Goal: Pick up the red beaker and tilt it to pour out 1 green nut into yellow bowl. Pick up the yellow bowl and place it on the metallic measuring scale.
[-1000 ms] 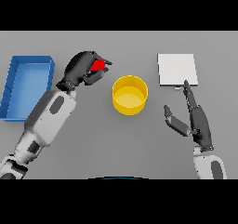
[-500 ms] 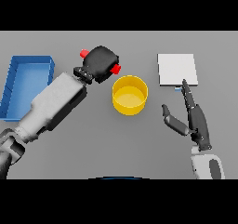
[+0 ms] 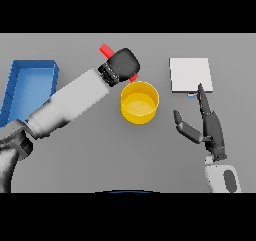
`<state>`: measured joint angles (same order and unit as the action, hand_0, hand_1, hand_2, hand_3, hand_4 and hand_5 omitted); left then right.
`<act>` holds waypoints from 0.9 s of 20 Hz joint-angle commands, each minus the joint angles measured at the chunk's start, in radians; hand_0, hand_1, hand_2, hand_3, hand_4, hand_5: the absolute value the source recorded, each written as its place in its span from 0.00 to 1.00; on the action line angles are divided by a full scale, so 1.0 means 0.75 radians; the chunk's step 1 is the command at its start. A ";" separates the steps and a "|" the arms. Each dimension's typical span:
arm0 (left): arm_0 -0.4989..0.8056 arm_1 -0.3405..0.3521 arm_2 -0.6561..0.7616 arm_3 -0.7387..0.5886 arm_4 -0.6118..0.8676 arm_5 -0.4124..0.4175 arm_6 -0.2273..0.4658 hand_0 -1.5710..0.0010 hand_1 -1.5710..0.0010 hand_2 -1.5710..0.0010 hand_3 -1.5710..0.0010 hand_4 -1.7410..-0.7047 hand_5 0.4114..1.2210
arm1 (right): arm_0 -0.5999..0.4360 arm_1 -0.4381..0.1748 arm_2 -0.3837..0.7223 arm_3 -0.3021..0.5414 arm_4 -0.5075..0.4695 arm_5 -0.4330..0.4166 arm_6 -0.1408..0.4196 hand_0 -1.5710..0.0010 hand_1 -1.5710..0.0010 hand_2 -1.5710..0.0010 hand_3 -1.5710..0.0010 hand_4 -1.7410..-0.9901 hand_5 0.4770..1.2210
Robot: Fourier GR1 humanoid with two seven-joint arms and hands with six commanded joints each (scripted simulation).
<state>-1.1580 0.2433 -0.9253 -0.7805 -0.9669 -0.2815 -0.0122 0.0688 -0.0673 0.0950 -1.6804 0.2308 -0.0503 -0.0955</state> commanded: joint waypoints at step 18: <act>-0.277 -0.109 -0.537 0.192 -0.274 0.049 -0.112 0.00 0.00 0.00 0.00 0.02 1.00 | 0.012 0.000 0.018 0.004 0.055 -0.028 -0.013 1.00 1.00 1.00 1.00 0.78 0.22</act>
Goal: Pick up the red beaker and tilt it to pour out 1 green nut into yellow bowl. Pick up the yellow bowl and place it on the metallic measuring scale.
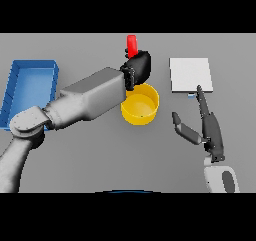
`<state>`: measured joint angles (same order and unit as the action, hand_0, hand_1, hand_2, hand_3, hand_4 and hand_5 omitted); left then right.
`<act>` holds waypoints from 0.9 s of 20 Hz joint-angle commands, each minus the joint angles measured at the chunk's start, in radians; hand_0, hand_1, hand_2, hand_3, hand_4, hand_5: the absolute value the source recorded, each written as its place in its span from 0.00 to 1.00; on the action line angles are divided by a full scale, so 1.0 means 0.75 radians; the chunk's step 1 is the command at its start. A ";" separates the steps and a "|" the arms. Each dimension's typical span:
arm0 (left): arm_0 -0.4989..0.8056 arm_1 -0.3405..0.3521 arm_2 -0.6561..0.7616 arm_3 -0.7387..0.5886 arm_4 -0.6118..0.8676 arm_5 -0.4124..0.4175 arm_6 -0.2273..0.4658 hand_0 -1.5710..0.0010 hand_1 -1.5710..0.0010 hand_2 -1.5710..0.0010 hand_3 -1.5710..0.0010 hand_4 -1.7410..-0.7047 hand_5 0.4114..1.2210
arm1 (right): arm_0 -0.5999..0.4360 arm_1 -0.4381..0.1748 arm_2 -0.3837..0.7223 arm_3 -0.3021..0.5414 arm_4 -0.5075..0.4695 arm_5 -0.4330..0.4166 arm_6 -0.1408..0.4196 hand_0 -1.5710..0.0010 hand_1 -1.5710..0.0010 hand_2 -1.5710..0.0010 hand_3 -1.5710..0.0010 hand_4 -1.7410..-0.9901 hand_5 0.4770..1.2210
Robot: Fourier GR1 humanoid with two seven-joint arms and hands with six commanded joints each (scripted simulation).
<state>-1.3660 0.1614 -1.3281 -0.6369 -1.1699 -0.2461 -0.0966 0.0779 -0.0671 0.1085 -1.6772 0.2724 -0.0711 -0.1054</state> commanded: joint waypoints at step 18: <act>-0.513 0.251 0.529 0.605 0.654 0.160 0.077 0.00 0.00 0.00 0.09 0.01 1.00 | -0.018 -0.009 0.006 -0.010 0.015 -0.009 -0.013 1.00 1.00 1.00 1.00 0.80 0.22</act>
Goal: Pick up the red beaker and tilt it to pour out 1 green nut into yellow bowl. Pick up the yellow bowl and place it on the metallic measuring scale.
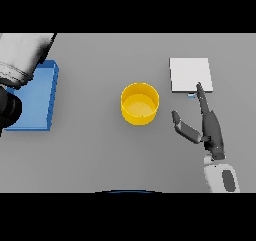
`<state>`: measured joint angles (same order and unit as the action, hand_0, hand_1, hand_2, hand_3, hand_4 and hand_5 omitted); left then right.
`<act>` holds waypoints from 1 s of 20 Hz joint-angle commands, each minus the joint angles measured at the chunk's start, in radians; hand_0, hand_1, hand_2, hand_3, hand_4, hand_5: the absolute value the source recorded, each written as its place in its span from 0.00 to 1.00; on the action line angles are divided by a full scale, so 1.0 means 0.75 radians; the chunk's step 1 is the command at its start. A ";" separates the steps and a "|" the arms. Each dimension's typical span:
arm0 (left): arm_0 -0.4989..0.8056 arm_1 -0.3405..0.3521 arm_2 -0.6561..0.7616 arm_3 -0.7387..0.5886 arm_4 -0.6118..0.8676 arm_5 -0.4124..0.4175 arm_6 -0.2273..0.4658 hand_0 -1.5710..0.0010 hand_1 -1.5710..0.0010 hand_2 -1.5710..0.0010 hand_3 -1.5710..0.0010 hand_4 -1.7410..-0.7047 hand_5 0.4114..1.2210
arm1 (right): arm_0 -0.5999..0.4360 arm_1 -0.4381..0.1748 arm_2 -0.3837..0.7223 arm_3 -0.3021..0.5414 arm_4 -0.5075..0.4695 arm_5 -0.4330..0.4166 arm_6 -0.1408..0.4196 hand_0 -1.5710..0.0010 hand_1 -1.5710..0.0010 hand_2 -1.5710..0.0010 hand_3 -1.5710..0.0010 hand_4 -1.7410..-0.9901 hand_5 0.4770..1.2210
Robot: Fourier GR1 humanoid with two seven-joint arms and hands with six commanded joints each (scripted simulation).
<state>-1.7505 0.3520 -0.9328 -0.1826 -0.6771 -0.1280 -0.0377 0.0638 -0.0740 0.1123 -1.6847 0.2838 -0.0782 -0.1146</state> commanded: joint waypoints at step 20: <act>0.550 0.272 0.698 0.379 1.078 0.450 0.257 0.00 0.00 0.00 0.13 0.00 1.00 | -0.035 -0.015 -0.002 0.046 -0.101 0.098 -0.067 1.00 1.00 1.00 1.00 0.73 0.30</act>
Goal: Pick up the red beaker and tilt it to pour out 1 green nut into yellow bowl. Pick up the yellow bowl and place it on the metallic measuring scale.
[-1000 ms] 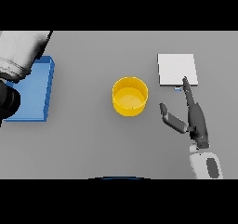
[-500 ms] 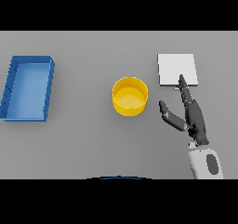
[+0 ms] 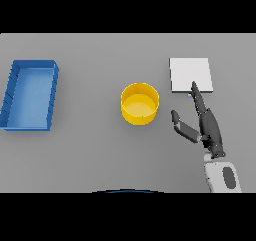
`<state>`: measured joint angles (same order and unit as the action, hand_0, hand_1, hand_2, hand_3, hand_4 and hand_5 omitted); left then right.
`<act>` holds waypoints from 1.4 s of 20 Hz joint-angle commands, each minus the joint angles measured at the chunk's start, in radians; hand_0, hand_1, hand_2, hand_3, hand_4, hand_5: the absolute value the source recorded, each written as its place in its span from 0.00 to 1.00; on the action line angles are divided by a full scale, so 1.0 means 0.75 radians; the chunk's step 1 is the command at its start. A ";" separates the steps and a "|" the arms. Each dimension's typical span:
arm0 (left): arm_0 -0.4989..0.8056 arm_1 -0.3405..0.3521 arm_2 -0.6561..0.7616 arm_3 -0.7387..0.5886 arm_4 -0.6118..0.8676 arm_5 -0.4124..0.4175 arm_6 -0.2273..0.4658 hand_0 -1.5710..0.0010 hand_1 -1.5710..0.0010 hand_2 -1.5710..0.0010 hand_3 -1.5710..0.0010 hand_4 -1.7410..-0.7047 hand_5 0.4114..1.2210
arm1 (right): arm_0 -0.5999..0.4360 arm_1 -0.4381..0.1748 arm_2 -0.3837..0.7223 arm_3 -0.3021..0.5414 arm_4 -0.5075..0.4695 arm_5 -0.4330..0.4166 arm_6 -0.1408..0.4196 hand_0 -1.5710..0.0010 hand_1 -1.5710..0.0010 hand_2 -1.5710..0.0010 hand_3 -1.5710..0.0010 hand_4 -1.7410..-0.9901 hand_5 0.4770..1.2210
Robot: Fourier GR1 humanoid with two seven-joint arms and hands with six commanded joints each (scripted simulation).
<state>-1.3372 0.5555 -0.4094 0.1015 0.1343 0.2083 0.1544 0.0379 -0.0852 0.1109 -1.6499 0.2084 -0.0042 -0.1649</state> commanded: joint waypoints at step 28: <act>-0.414 -0.327 0.158 1.503 -0.167 -0.270 -1.019 0.91 0.92 0.93 0.94 0.99 0.29 | 0.026 0.008 0.009 -0.012 0.021 -0.014 -0.010 1.00 1.00 1.00 1.00 0.76 0.28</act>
<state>-1.6477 0.3102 -0.2909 1.2286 0.0092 0.0056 -0.6096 0.0574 -0.0790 0.1178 -1.6586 0.2238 -0.0151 -0.1719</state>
